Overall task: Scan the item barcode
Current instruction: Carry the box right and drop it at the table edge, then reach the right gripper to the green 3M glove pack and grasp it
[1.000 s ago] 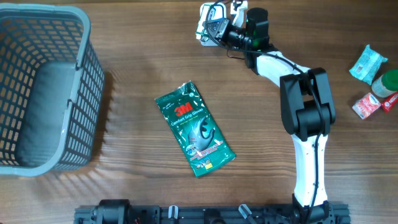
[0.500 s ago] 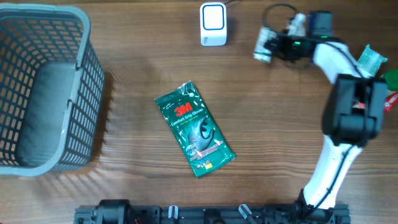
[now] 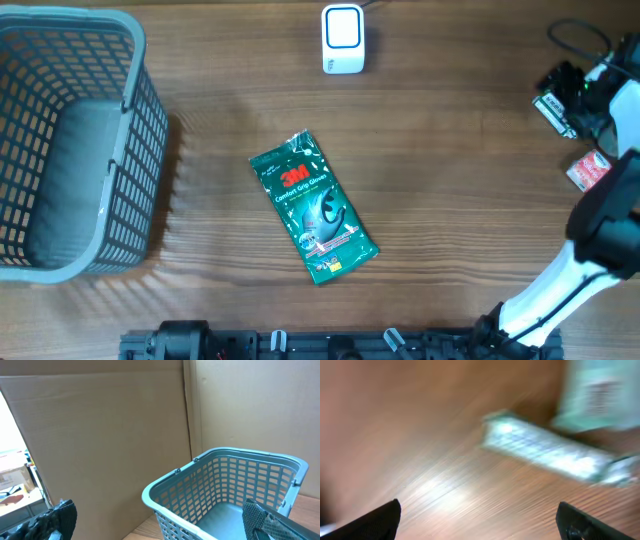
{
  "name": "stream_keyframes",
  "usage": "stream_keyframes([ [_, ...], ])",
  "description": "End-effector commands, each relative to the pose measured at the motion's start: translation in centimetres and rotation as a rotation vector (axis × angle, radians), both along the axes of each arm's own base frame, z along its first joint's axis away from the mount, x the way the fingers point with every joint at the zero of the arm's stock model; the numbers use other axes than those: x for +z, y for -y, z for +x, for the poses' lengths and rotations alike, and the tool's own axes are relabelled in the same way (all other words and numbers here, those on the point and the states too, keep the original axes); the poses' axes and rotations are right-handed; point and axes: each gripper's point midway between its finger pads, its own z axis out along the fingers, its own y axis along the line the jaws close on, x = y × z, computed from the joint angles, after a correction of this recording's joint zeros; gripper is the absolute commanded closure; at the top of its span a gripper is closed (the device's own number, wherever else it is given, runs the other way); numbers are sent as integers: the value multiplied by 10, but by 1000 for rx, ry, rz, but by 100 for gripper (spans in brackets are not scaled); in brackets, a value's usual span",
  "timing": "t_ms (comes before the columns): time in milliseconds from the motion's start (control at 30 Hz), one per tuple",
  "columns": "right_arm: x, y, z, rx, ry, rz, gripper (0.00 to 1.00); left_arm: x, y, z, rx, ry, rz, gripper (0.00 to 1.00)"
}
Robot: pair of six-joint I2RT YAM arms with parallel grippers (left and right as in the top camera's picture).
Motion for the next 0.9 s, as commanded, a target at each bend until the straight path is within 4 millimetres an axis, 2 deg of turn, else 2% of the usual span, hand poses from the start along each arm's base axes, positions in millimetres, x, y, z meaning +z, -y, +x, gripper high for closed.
stream_keyframes([
  [0, 104, -89, 2, 194, 185, 59, 1, 0, 0, -2, 8, 2, 6, 0],
  [33, 113, -109, -4, 233, 182, 59, 0, 0, 0, -2, 8, 2, 6, 0],
  [67, 119, -147, -16, 315, 158, 69, 0, 0, 0, -2, 8, 2, 6, 0],
  [100, 118, -169, -22, 380, 137, 70, 0, 0, 0, -2, 8, 2, 6, 0],
  [133, 103, -218, -40, 559, 79, 58, 0, 0, 0, -2, 8, 2, 6, 0],
  [200, 63, -287, -74, 887, 18, 14, 0, 0, 0, -2, 8, 1, 6, 0],
  [267, 27, -328, -106, 1039, -42, 17, 0, 0, 0, -2, 8, 1, 6, 0],
  [367, -23, -379, -146, 1200, -74, -21, 1, 0, 0, -2, 8, 2, 6, 0],
  [500, -45, -405, -173, 1284, -137, -111, 0, 0, 0, -2, 8, 2, 6, 0],
  [600, -51, -409, -187, 1251, -209, -48, 0, 0, 0, -2, 8, 2, 6, 0],
  [667, -50, -401, -198, 1247, -264, 29, 0, 0, 0, -2, 8, 2, 6, 0],
  [733, -51, -393, -201, 1252, -281, 85, 0, 0, 0, -2, 8, 2, 6, 0],
  [800, -46, -395, -211, 1315, -248, 240, 0, 0, 0, -2, 8, 2, 6, 0],
  [833, -48, -393, -217, 1314, -253, 287, 0, 0, 0, -2, 8, 1, 6, 0],
  [867, -58, -385, -224, 1289, -285, 299, 0, 0, 0, -2, 8, 1, 6, 0],
])
